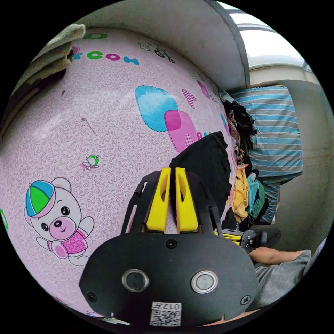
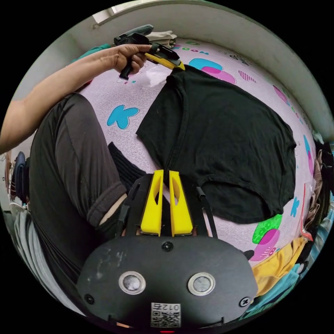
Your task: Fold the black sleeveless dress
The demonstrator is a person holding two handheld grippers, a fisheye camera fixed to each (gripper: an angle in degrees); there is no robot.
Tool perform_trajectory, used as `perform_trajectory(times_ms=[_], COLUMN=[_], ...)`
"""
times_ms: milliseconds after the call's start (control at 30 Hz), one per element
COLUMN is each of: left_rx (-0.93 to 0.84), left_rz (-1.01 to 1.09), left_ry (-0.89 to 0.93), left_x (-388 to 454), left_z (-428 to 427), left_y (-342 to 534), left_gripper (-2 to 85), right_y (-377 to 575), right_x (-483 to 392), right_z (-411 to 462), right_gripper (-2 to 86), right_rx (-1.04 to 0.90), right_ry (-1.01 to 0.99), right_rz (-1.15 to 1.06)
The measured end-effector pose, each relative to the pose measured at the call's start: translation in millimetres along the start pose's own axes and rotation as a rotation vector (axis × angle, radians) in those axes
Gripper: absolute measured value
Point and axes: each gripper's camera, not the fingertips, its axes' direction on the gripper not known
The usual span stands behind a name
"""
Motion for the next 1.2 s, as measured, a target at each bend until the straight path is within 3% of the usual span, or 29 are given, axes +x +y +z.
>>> perform_trajectory(times_ms=[200, 800, 1033, 1200], left_rx=[0.055, 0.118, 0.08, 0.04], left_rz=[-0.146, -0.18, -0.134, -0.127], left_ry=[0.106, 0.337, 0.276, 0.16], left_x=[-13, 69, 126, 140], left_z=[-2, -3, 24, 32], left_y=[8, -30, -57, -64], left_gripper=[0.4, 0.9, 0.9, 0.9], right_y=[20, 107, 138, 134], right_x=[54, 222, 279, 266], right_z=[-11, -78, -92, -74], right_gripper=[0.6, 0.3, 0.2, 0.3], right_rx=[0.059, 0.378, 0.492, 0.47], right_ry=[-0.152, -0.543, -0.563, -0.567], right_rz=[0.072, 0.3, 0.407, 0.392])
